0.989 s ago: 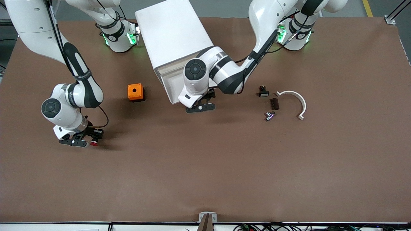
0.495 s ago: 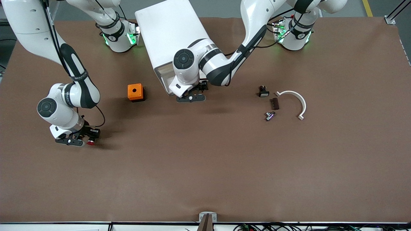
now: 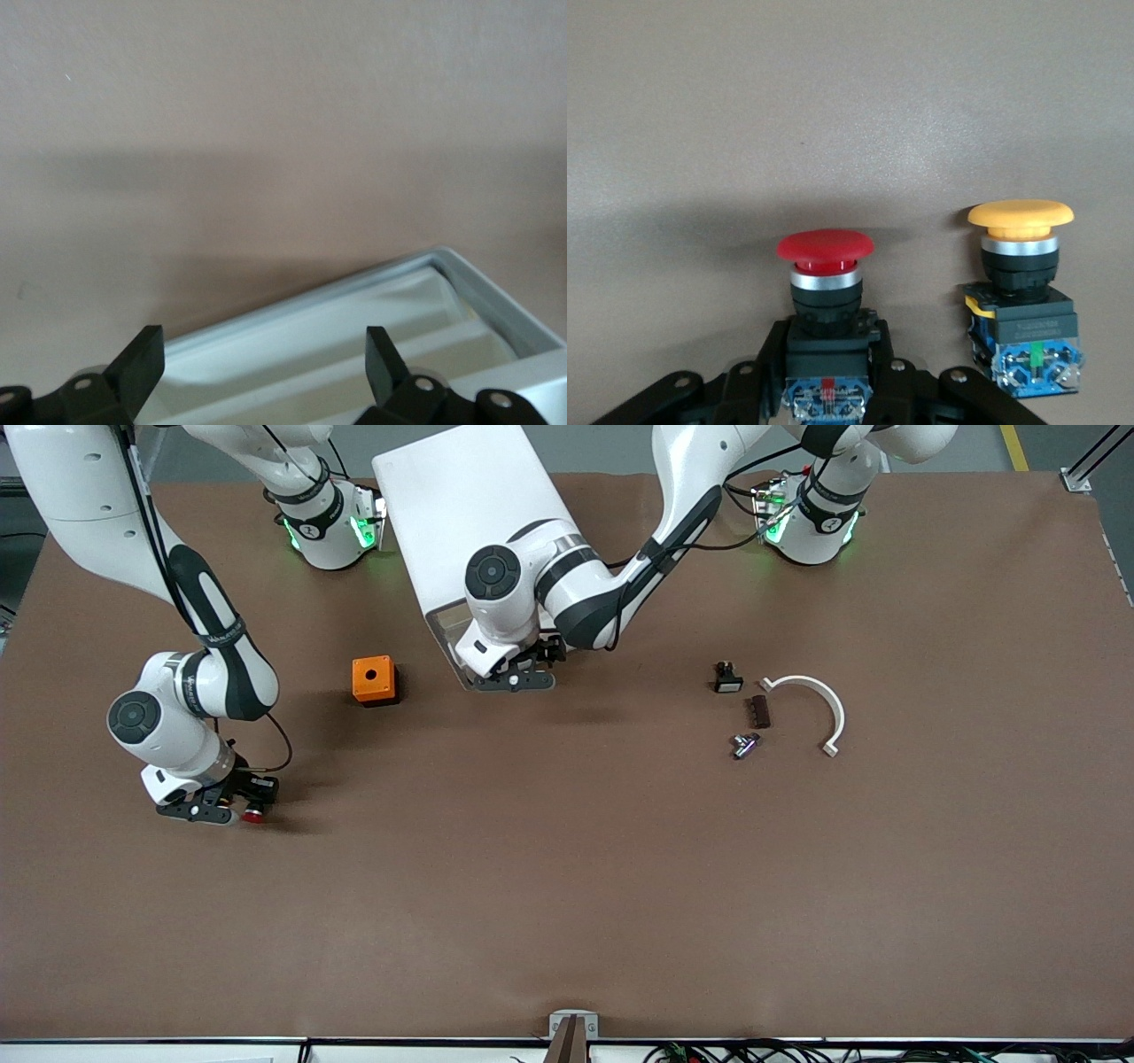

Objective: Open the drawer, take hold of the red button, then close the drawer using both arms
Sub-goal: 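Lower the red button beside the yellow button while the left gripper shuts the drawer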

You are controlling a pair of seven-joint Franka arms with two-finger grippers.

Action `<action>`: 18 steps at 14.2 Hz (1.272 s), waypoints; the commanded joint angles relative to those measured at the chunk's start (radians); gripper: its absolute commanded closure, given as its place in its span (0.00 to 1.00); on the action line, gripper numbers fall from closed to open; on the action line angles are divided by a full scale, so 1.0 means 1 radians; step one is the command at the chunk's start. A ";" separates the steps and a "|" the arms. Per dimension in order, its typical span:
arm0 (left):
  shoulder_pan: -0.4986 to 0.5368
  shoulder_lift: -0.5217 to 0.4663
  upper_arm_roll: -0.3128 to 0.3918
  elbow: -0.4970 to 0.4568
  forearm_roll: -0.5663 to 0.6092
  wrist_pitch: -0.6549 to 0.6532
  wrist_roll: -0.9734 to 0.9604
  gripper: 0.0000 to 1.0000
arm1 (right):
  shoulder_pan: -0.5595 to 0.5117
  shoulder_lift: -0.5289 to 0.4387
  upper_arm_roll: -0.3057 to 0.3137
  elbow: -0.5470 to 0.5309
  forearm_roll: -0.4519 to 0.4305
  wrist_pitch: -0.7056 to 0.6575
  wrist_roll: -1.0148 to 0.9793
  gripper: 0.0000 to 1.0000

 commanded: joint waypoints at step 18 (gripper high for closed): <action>0.209 -0.076 0.010 -0.013 -0.076 0.008 -0.007 0.00 | -0.019 -0.215 0.033 0.200 -0.009 -0.525 -0.008 0.00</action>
